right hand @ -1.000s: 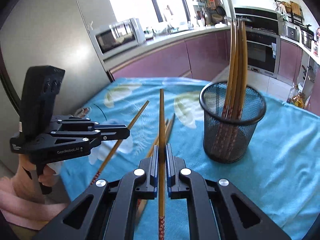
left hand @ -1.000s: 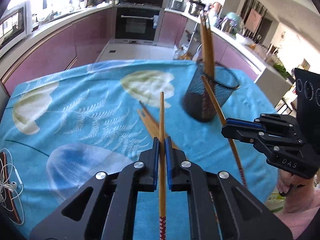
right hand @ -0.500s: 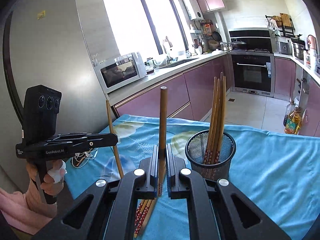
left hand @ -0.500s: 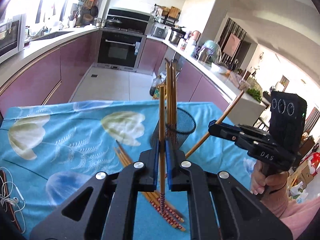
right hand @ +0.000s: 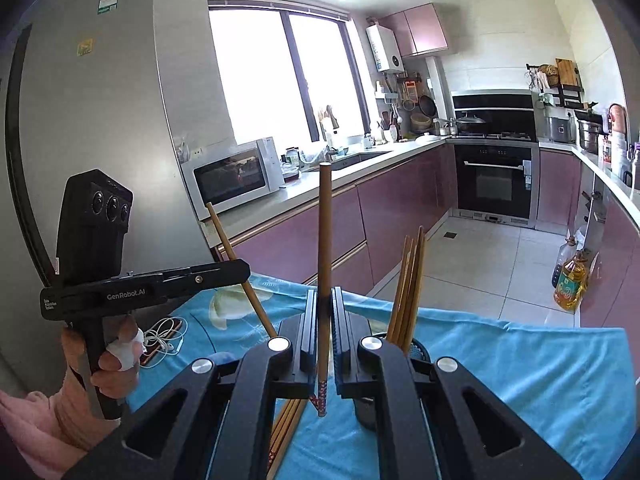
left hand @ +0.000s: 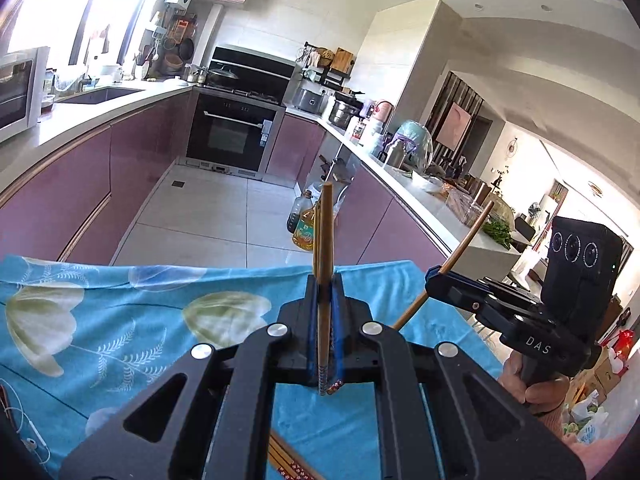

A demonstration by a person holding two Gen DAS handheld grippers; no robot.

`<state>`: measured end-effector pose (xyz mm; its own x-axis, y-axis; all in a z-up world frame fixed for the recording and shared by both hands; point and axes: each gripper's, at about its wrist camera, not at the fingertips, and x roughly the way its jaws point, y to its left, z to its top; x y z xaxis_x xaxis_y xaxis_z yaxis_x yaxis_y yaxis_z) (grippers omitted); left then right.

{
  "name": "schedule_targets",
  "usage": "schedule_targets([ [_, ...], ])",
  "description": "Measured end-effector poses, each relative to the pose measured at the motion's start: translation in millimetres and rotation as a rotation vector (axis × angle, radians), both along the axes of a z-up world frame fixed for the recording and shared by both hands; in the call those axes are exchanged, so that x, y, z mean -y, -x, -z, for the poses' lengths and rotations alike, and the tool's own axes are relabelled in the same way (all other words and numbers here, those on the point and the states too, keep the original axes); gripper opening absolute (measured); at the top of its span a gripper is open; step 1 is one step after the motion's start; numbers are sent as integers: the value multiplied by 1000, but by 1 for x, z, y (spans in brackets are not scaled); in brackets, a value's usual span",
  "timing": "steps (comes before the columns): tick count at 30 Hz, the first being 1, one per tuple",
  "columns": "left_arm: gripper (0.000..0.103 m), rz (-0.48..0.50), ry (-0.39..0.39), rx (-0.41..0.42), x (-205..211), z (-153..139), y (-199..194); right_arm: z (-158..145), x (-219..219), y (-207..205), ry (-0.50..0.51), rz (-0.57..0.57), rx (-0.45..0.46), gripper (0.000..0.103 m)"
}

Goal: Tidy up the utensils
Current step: 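Lift the chopstick upright and carry it over the mesh cup with the right gripper, then lower the chopstick into the mesh cup and open the right gripper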

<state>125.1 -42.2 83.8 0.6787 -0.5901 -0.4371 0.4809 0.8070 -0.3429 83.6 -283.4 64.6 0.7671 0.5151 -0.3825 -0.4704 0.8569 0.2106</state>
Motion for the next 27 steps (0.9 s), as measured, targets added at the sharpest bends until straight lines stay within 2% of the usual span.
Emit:
schedule_targets([
  [7, 7, -4, -10, 63, 18, -31, -16, -19, 12, -10, 1, 43, 48, 6],
  [14, 7, -10, -44, 86, 39, -42, -32, -16, 19, -26, 12, 82, 43, 6],
  [17, 7, 3, -77, 67, 49, -33, -41, -3, 18, -37, 27, 78, -5, 6],
  [21, 7, 11, -165, 26, 66, -12, -54, 18, 11, -50, 70, 67, -82, 6],
  [27, 7, 41, -244, -73, 78, 28, -76, 48, 1, -76, 131, 59, -204, 6],
])
